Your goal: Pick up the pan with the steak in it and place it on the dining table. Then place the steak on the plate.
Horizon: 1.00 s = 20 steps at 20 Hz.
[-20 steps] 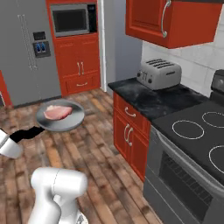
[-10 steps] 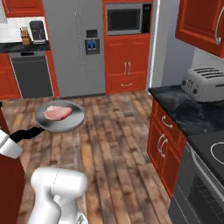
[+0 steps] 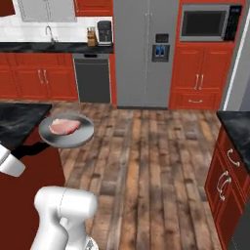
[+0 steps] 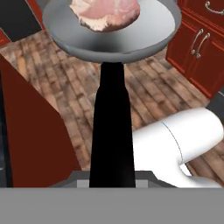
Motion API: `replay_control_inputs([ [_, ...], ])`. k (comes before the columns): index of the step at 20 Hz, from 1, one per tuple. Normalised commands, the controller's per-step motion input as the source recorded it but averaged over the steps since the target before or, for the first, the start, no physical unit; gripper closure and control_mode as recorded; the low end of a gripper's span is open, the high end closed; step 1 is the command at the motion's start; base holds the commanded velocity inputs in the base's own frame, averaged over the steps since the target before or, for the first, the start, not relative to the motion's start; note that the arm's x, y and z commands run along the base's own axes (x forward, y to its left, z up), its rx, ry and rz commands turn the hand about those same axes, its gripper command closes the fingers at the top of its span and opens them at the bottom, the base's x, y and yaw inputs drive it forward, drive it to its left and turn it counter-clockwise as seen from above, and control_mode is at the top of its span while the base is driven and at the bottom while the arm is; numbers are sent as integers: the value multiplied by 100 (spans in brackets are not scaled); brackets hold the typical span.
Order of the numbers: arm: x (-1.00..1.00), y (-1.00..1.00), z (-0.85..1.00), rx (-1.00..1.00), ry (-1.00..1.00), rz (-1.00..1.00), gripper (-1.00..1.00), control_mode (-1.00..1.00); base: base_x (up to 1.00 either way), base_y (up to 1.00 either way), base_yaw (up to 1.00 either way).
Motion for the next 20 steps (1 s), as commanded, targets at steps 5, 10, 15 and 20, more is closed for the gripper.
replay_control_inputs([
  [5,0,0,0,0,0,0,100,100,-4,-4,37],
  [10,0,0,0,0,0,0,100,100,-1,-3,3],
  [15,0,0,0,0,0,0,100,100,48,-29,0],
  [20,0,0,0,0,0,0,100,100,98,-40,0],
])
